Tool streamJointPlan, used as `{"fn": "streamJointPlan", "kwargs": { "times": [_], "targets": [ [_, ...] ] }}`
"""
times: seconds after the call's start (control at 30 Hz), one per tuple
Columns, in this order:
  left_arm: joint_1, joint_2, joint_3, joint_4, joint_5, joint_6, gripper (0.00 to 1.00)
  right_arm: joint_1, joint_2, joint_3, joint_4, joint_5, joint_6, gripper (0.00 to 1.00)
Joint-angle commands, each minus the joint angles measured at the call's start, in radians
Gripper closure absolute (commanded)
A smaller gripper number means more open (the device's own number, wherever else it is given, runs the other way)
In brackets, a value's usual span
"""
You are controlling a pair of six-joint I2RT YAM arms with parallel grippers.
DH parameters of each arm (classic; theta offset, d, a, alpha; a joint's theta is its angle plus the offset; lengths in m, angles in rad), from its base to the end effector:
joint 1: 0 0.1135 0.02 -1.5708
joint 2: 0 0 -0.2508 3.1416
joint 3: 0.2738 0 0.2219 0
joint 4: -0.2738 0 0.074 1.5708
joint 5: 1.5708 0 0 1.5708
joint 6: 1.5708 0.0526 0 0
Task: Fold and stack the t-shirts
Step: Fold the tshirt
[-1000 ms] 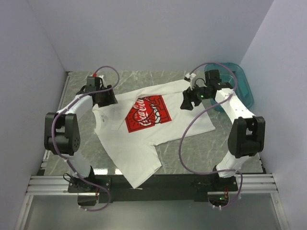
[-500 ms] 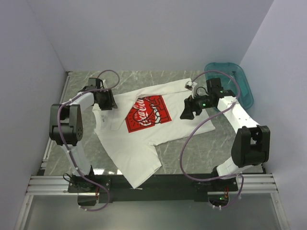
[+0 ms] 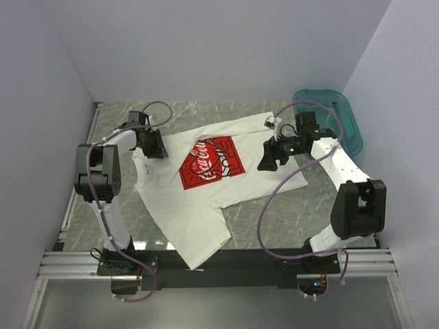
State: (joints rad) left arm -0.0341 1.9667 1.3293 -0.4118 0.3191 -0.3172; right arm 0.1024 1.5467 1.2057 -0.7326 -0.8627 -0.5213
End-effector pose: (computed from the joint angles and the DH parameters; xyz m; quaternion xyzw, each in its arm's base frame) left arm 0.3851 -0.0296 0.1585 -0.0940 0.9502 -0.1956 0.2238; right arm 0.2814 0.0691 0.2542 -0.3681 0.8064 0.3499 0.3029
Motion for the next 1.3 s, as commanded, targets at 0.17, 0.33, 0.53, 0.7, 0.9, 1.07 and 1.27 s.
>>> {"fn": "streamJointPlan", "kwargs": {
  "times": [0.17, 0.33, 0.53, 0.7, 0.9, 1.07, 1.27],
  "targets": [
    [-0.010, 0.017, 0.030, -0.019, 0.011, 0.015, 0.69, -0.003, -0.014, 0.002, -0.002, -0.025, -0.002, 0.26],
    [-0.035, 0.021, 0.030, -0.033, 0.000, 0.024, 0.80, -0.007, -0.016, 0.002, -0.002, -0.027, -0.002, 0.26],
    [-0.050, -0.012, 0.024, -0.032, -0.031, 0.023, 0.99, -0.010, -0.014, 0.000, -0.005, -0.027, -0.003, 0.26],
    [-0.070, -0.077, 0.012, -0.036, -0.083, 0.027, 0.99, -0.012, -0.017, -0.001, -0.002, -0.027, -0.005, 0.26],
    [-0.107, -0.176, -0.038, -0.019, -0.068, 0.043, 0.99, -0.013, -0.014, 0.000, -0.007, -0.027, -0.005, 0.26],
    [-0.170, -0.238, -0.071, -0.016, -0.005, 0.095, 0.99, -0.013, -0.014, 0.003, -0.007, -0.024, -0.005, 0.26],
    [-0.308, -0.232, -0.104, -0.039, 0.125, 0.204, 0.73, -0.013, -0.014, 0.003, -0.007, -0.019, -0.005, 0.26]
  ]
}}
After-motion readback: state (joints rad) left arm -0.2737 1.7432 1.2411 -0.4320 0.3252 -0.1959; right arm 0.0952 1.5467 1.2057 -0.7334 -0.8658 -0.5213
